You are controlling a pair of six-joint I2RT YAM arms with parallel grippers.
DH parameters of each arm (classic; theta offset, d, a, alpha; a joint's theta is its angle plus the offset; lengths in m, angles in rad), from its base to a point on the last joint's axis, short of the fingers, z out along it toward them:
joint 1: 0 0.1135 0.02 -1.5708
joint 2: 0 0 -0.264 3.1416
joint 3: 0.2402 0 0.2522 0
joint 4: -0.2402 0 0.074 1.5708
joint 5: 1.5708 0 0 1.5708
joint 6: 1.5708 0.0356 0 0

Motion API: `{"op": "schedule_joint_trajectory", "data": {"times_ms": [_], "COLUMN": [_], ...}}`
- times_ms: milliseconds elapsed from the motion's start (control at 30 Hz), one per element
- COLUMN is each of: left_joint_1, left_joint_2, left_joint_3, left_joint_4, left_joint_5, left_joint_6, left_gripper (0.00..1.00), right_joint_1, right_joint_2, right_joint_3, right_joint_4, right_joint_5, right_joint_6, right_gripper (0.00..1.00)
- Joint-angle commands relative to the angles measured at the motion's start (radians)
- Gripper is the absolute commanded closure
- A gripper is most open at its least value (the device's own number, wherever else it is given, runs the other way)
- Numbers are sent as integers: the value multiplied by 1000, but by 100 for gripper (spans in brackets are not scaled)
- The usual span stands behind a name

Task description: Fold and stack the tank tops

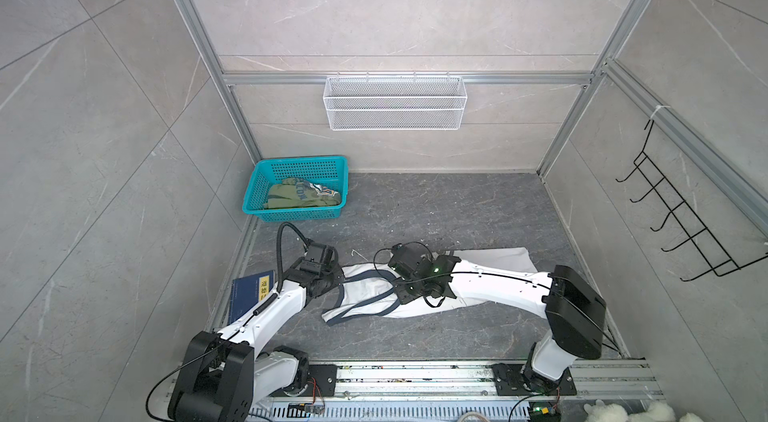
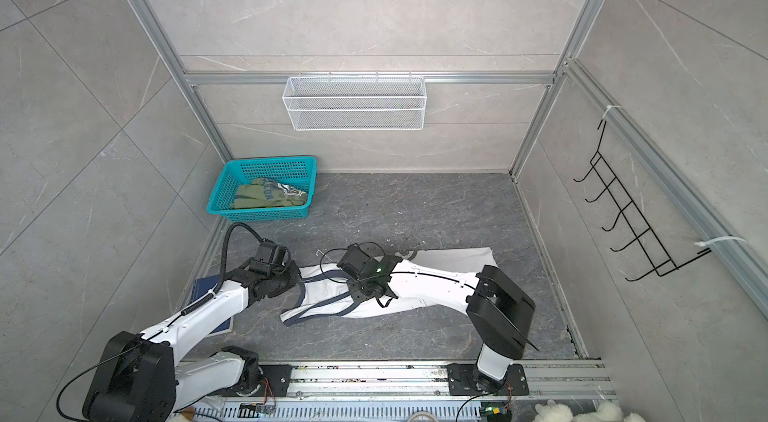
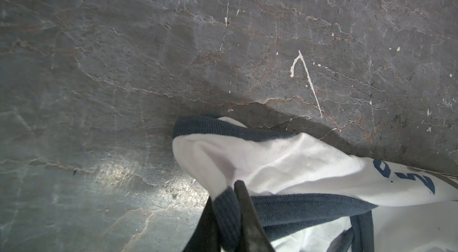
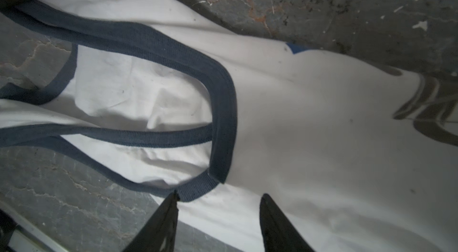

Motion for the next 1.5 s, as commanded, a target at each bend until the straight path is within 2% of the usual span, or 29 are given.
{"op": "schedule_joint_trajectory", "data": {"times_ms": [0,133,367,500,667,800,1033,1233,1367,1433,1467], "left_joint_1": [4,4,4,4,4,3,4,4,4,3,4], "left_joint_2": [1,4,9,11,14,3,-41,7,-17,-43,-52], "left_joint_3": [23,18,10,10,12,14,-9,-26,-43,-65,-71], "left_joint_4": [19,22,39,39,25,9,-16,-25,-46,-32,-26], "left_joint_5": [-3,1,9,4,-11,-38,-111,-106,-115,-114,-115], "left_joint_6": [10,10,3,3,1,-14,-62,-101,-151,-169,-173], "left_gripper": [86,86,86,86,86,86,85,84,84,84,84], "right_joint_1": [10,11,22,24,24,33,107,127,139,139,139], "right_joint_2": [71,112,176,183,107,17,-61,0,20,14,12], "right_joint_3": [57,75,87,100,67,26,-15,-72,-64,-58,-57], "right_joint_4": [-64,-81,-48,-71,-92,-115,-182,-87,-66,-79,-81], "right_joint_5": [99,137,82,119,155,156,169,73,49,67,72], "right_joint_6": [9,15,20,21,10,16,52,90,98,96,93], "right_gripper": [46,48,58,69,90,96,97,94,93,90,86]}}
